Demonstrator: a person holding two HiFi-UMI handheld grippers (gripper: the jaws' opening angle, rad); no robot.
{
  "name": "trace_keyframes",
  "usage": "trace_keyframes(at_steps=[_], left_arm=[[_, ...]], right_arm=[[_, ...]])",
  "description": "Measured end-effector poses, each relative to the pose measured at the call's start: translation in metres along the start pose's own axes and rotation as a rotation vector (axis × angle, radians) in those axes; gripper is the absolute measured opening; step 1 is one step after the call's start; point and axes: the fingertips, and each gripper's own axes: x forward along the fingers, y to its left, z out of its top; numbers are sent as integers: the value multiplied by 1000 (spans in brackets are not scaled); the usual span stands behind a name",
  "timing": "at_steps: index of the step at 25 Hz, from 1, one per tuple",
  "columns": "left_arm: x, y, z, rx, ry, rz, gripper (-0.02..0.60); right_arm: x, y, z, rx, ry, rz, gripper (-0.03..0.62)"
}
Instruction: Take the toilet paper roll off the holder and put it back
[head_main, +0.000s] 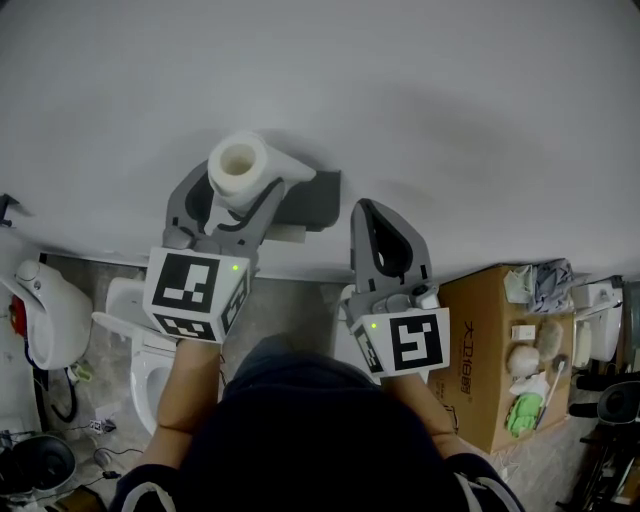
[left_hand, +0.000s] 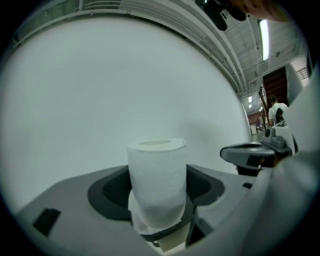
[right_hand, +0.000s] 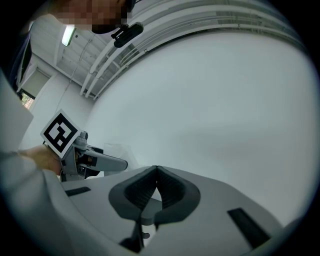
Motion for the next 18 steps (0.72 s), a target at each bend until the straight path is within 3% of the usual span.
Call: trace_keyframes(at_steps=[18], left_arm=[[-49,46,6,-45,-34,133,311]], right_arm=[[-6,21,1,-6,-4,22,15]])
